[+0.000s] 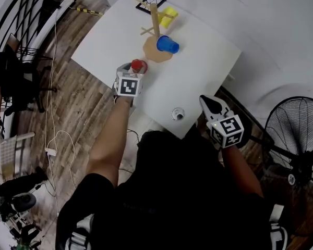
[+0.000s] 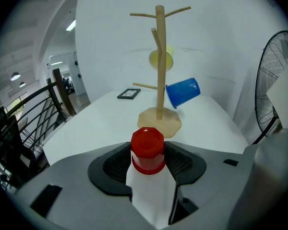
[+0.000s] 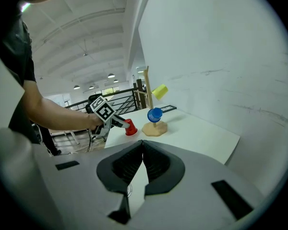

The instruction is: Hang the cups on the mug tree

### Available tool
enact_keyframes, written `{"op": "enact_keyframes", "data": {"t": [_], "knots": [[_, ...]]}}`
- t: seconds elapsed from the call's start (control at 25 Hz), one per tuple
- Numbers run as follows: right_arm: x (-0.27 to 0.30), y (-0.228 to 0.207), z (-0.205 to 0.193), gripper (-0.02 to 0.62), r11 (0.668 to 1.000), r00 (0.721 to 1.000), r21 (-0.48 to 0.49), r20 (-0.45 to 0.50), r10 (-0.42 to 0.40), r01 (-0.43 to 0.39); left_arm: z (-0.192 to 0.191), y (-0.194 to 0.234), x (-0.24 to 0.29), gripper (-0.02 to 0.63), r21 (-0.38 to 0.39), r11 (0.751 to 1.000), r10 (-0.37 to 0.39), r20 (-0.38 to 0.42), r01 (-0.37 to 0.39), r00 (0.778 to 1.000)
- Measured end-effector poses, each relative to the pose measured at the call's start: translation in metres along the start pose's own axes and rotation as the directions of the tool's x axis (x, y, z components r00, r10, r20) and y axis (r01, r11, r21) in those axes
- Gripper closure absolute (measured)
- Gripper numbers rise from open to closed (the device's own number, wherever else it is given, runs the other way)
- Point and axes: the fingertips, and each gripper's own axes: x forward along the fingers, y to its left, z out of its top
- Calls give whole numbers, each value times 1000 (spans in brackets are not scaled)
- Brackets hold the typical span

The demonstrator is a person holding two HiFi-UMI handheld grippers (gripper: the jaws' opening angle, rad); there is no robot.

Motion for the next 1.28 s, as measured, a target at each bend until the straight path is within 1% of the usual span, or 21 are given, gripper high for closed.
{"op": "enact_keyframes", "data": {"t": [0.12,0.24,0.4,0.52,0.64,0.84,1.0,1.12,1.2,1.28], "knots": [[1,2,2,588,1000,1000,-8,6,15,-15,5,-5,-18,379,-59,998,-19,60,22,998],[1,4,5,588,999,999,-17,12,34,-34,15,-4,-39,378,-123,992,-11,129,27,992],[2,6,7,588,998,998,-28,18,57,-56,31,1,-64,378,-199,979,2,205,40,979],[2,6,9,588,997,997,-34,30,73,-72,45,6,-83,379,-239,970,22,260,43,965],[1,7,10,588,996,996,-35,32,86,-85,63,13,-104,378,-269,962,49,324,43,945],[-1,4,16,588,994,993,-49,49,104,-101,93,26,-132,379,-336,940,95,424,59,901],[-7,-2,20,588,994,992,-49,71,102,-98,111,27,-149,378,-374,922,100,482,100,871],[-10,-6,23,588,994,991,-45,84,99,-96,124,30,-158,379,-414,900,111,525,139,844],[-11,-8,24,588,994,991,-44,88,100,-97,130,33,-160,379,-432,889,120,541,153,833],[-12,-9,24,588,994,991,-46,91,102,-99,134,34,-159,379,-443,882,127,547,157,828]]}}
